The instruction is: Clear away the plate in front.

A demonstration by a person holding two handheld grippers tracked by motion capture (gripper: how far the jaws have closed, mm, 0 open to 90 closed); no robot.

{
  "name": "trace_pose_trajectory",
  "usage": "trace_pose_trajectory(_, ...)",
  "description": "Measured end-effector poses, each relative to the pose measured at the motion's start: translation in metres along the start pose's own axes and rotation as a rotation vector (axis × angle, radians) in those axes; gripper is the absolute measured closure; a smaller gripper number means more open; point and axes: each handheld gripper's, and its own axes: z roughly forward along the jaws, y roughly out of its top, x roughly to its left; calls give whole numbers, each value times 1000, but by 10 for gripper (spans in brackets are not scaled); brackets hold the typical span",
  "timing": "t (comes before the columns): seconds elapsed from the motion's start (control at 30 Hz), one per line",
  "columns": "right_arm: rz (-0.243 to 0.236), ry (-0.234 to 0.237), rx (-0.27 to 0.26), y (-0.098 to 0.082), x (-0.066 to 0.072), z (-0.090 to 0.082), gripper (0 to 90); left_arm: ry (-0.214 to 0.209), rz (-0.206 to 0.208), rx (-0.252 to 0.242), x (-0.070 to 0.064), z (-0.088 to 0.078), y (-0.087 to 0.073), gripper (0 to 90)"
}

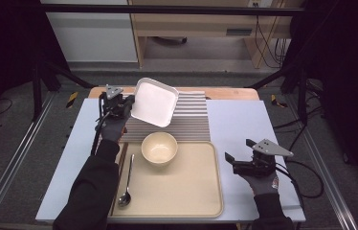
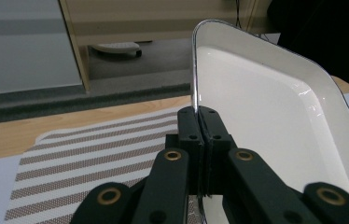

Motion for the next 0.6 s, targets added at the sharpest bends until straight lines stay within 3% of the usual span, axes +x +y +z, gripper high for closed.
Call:
trace_pose_trajectory(0.27,-1,1,-11,1,-1,-1,60,-45,3,-54,-10,-23,9,884)
trace_pose_trajectory(0.6,0,4,-12,1,0,-2,60,-117,54,-110,-26,-61,18,884)
